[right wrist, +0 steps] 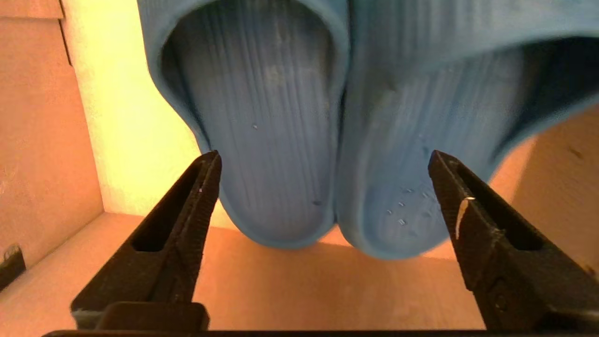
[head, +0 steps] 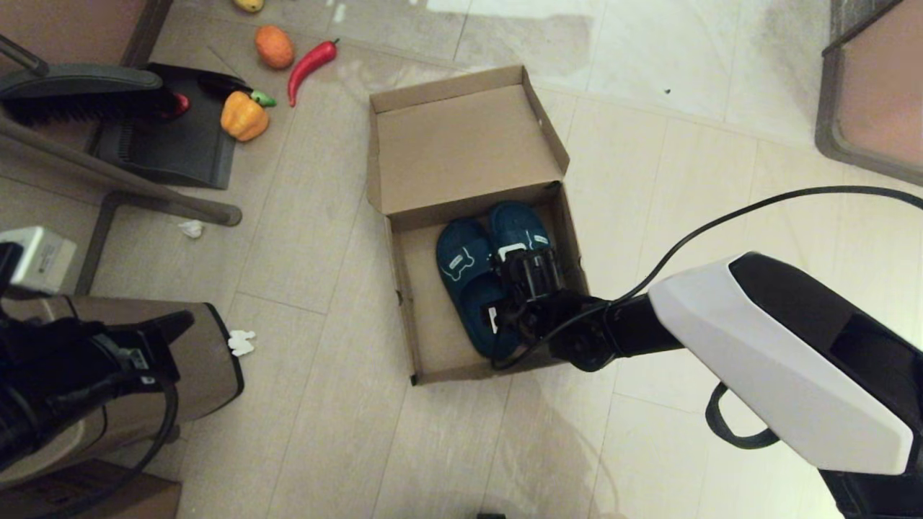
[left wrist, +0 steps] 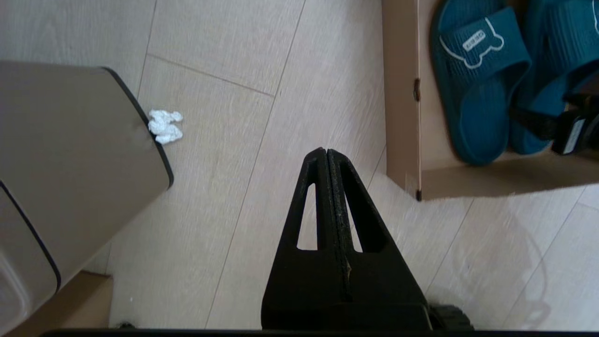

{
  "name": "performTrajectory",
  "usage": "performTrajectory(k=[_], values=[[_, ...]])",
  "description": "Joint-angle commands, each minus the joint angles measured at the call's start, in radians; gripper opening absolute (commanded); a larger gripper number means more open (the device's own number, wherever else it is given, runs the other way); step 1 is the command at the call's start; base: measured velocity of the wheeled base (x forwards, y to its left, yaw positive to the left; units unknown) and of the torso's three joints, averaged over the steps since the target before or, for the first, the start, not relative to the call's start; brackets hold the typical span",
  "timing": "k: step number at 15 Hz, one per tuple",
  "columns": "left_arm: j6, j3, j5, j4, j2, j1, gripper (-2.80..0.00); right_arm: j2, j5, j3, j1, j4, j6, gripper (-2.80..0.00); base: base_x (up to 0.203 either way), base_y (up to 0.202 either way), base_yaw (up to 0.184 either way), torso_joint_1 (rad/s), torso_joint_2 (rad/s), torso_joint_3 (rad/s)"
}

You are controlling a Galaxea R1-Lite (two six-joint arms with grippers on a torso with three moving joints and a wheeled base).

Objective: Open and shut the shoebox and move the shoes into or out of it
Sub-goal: Put the shoes into the shoe box, then close the shoe box

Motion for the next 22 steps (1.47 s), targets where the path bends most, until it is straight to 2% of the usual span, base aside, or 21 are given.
performTrajectory(k=[1,3,5,8,11,12,14,18,19,21,22], values=[[-0.001,-0.001,0.001,0.011,-0.015,0.0,-2.8,-0.038,-0.001,0.025,0.002,0.001,0.002,0.0,0.0,0.0,0.0,0.0,0.0,0.0],[-0.001,-0.014,-0.002,0.073,-0.022,-0.002,-2.8,-0.092,0.001,0.066,0.027,0.019,0.02,0.0,0.0,0.0,0.0,0.0,0.0,0.0],[-0.005,-0.024,-0.018,0.13,-0.015,-0.02,-2.8,-0.171,0.002,0.124,0.064,0.059,0.075,0.0,0.0,0.0,0.0,0.0,0.0,0.0],[-0.015,-0.045,-0.033,0.13,0.05,-0.062,-2.8,-0.309,0.002,0.175,0.104,0.191,0.182,0.0,0.0,0.0,0.0,0.0,0.0,0.0],[-0.044,-0.065,-0.033,0.124,0.14,-0.112,-2.8,-0.432,0.004,0.186,0.099,0.331,0.295,0.0,0.0,0.0,0.0,0.0,0.0,0.0],[-0.05,-0.075,-0.034,0.119,0.18,-0.118,-2.8,-0.466,0.004,0.202,0.089,0.35,0.33,-2.8,0.0,0.0,0.0,0.0,0.0,0.0],[-0.077,-0.119,-0.032,0.084,0.281,-0.133,-2.8,-0.527,0.007,0.263,0.044,0.37,0.379,-2.8,0.0,0.0,0.0,0.0,0.0,0.0],[-0.145,-0.306,-0.002,-0.022,0.531,-0.145,-2.8,-0.565,0.093,0.294,-0.162,0.375,0.395,-2.8,0.0,0.0,0.0,0.0,0.0,0.0],[-0.154,-0.38,0.008,-0.033,0.588,-0.148,-2.8,-0.566,0.142,0.291,-0.224,0.375,0.397,-2.8,0.0,0.0,0.0,0.0,0.0,0.0],[-0.163,-0.519,0.024,-0.042,0.685,-0.152,-2.8,-0.56,0.315,0.288,-0.337,0.386,0.405,-2.8,0.0,0.0,0.0,0.0,0.0,0.0],[-0.166,-0.576,0.035,-0.045,0.733,-0.155,-2.8,-0.531,0.368,0.275,-0.374,0.391,0.437,-2.8,0.0,0.0,0.0,0.0,0.0,0.0]])
